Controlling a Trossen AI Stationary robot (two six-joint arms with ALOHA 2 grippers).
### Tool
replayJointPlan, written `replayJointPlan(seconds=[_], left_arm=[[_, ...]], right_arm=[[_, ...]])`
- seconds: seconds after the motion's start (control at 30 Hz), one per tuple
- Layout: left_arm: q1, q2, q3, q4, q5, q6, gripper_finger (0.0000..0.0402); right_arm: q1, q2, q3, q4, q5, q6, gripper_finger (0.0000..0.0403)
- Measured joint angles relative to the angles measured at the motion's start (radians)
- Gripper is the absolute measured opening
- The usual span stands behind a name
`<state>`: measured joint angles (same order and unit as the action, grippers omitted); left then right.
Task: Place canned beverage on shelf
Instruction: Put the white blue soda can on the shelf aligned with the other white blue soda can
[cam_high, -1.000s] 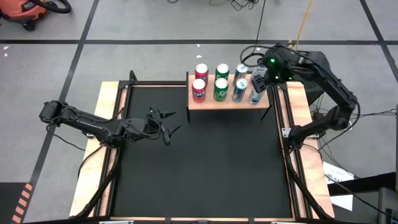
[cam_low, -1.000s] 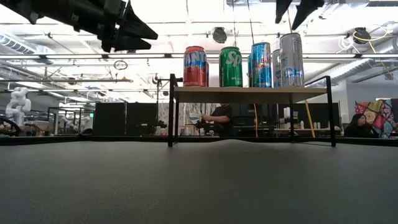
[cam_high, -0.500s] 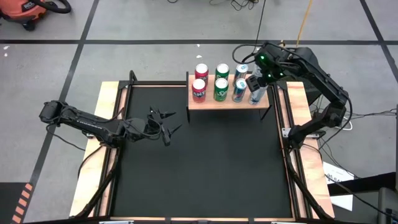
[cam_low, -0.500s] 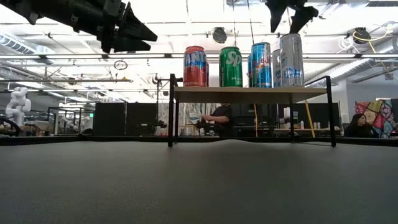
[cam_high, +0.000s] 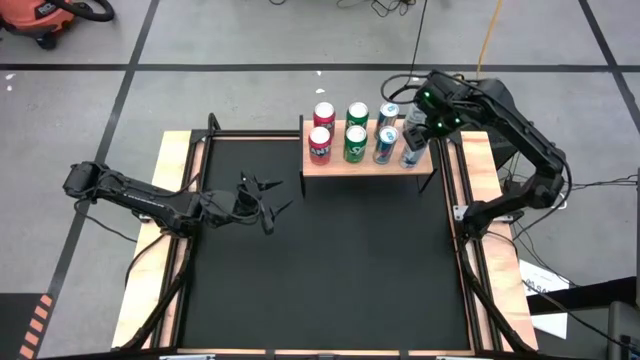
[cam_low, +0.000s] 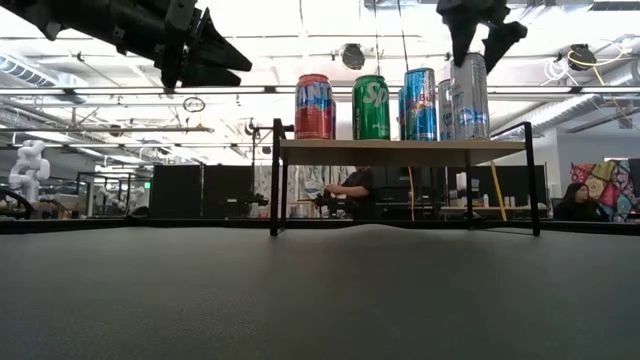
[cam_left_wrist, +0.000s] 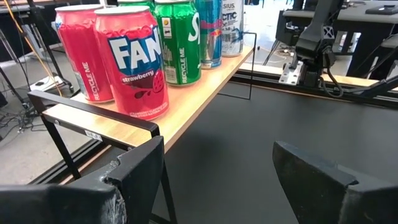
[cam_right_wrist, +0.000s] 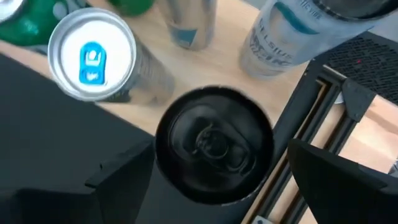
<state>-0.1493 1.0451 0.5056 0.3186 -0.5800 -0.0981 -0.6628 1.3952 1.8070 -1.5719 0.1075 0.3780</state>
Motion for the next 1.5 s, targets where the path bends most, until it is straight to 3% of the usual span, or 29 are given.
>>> replayJointPlan(seconds=[0.17,0.57,0.93,1.2,1.5], left_arm=[[0.012,0.000,0.000,0.002,-0.001,-0.001,0.0296],[0.026,0.000,0.000,0.002,0.000,-0.002,0.0296],[0.025,0.000,0.000,0.002,0.000,-0.021,0.0296],[0.025,0.000,0.000,0.002,0.000,-0.026,0.0296],[0.025,0.000,0.000,0.002,0.000,-0.027,0.0296]], right_arm=[[0.001,-0.006,-0.009,0.000,-0.005,-0.037,0.0345],[0.001,-0.008,-0.009,0.004,-0.009,-0.327,0.0252],[-0.050,-0.020,-0.010,-0.001,-0.008,-0.604,0.0257],[-0.106,-0.020,-0.010,-0.003,-0.187,-0.723,0.0258],[-0.109,-0.018,-0.010,0.021,-0.187,-0.779,0.0260]])
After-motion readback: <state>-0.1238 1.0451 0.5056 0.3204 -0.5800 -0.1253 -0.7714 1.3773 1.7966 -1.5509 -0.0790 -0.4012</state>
